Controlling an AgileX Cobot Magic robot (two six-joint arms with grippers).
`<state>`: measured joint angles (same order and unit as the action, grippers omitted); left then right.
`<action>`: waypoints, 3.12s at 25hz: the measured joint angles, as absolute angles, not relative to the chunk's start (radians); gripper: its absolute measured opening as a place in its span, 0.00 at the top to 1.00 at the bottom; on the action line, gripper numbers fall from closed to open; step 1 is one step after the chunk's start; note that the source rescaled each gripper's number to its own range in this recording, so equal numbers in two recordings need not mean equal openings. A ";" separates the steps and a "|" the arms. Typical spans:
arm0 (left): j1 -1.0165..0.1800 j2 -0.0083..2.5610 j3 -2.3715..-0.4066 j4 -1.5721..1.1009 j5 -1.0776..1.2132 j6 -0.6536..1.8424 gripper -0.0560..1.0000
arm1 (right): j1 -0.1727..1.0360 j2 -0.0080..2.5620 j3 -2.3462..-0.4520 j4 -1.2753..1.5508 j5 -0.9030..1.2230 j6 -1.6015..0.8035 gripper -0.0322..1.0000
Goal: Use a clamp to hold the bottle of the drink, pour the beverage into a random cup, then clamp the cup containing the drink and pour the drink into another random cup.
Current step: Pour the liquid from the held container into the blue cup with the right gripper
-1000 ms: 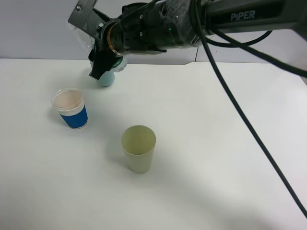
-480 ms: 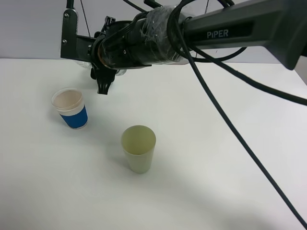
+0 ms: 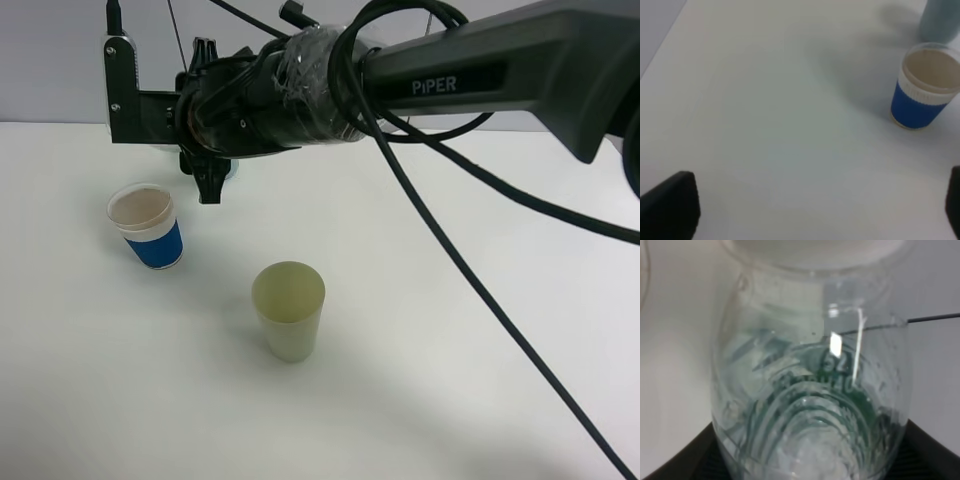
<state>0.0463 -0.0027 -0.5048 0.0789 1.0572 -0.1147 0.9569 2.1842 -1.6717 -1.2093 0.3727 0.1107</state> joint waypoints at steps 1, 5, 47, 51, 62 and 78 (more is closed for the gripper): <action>0.046 -0.003 -0.505 0.079 1.057 -0.115 0.00 | 0.961 2.185 -1.677 -1.212 0.385 0.111 0.97; 0.046 -0.003 -0.505 0.079 1.057 -0.115 0.00 | 0.966 2.194 -1.681 -1.216 0.405 0.110 0.97; 0.046 -0.003 -0.505 0.079 1.057 -0.115 0.00 | 1.012 2.250 -1.739 -1.311 0.513 -0.072 0.97; 0.046 -0.003 -0.505 0.079 1.057 -0.115 0.00 | 1.012 2.250 -1.739 -1.319 0.494 -0.107 0.97; 0.046 -0.003 -0.505 0.079 1.057 -0.115 0.00 | 1.012 2.250 -1.739 -1.325 0.498 -0.202 0.97; 0.046 -0.003 -0.505 0.079 1.057 -0.115 0.00 | 1.012 2.250 -1.739 -1.332 0.554 -0.238 0.97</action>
